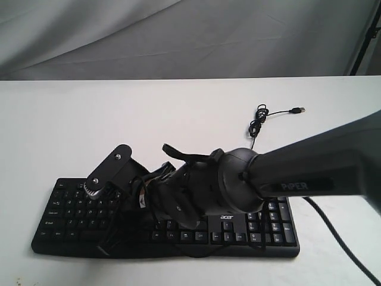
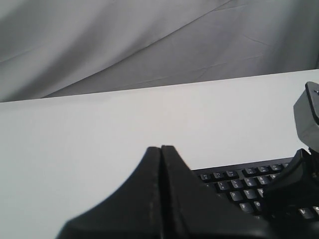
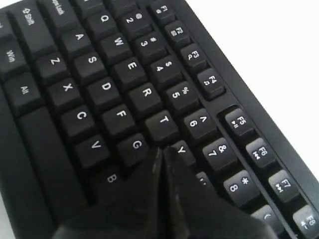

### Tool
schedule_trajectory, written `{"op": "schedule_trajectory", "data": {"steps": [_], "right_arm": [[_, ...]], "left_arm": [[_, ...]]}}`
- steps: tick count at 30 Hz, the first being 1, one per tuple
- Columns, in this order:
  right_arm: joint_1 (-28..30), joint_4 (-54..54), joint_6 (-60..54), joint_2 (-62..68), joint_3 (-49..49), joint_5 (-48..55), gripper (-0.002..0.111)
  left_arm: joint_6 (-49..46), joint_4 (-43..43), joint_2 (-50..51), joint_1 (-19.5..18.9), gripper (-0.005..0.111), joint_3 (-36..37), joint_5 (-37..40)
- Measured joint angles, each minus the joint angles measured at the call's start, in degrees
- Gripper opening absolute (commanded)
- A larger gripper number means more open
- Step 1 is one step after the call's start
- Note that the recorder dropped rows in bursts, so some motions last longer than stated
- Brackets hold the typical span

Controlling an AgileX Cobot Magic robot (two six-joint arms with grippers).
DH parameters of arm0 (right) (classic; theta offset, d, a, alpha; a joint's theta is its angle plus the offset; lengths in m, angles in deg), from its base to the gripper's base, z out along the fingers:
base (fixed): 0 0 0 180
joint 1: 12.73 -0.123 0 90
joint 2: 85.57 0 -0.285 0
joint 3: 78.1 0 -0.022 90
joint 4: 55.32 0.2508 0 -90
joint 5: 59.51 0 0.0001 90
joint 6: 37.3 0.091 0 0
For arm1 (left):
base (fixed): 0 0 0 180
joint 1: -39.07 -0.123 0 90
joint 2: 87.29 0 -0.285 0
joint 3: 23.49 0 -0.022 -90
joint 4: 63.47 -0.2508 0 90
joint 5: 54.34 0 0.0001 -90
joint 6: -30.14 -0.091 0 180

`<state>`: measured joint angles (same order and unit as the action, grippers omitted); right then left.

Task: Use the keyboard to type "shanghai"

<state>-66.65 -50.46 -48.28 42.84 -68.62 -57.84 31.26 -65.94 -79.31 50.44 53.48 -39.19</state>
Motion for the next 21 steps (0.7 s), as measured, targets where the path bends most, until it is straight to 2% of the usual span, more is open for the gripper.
{"op": "schedule_trajectory", "data": {"steps": [15,21], "right_arm": [[-0.9,0.0,-0.2,-3.4,-0.1,2.7,0.000],[-2.7,-0.2,-0.7,-1.6,-6.7,4.4,0.000]], "left_arm": [[0.0,0.0,0.0,0.0,0.000,0.0,0.0],[0.0,0.0,0.0,0.0,0.000,0.0,0.0]]}}
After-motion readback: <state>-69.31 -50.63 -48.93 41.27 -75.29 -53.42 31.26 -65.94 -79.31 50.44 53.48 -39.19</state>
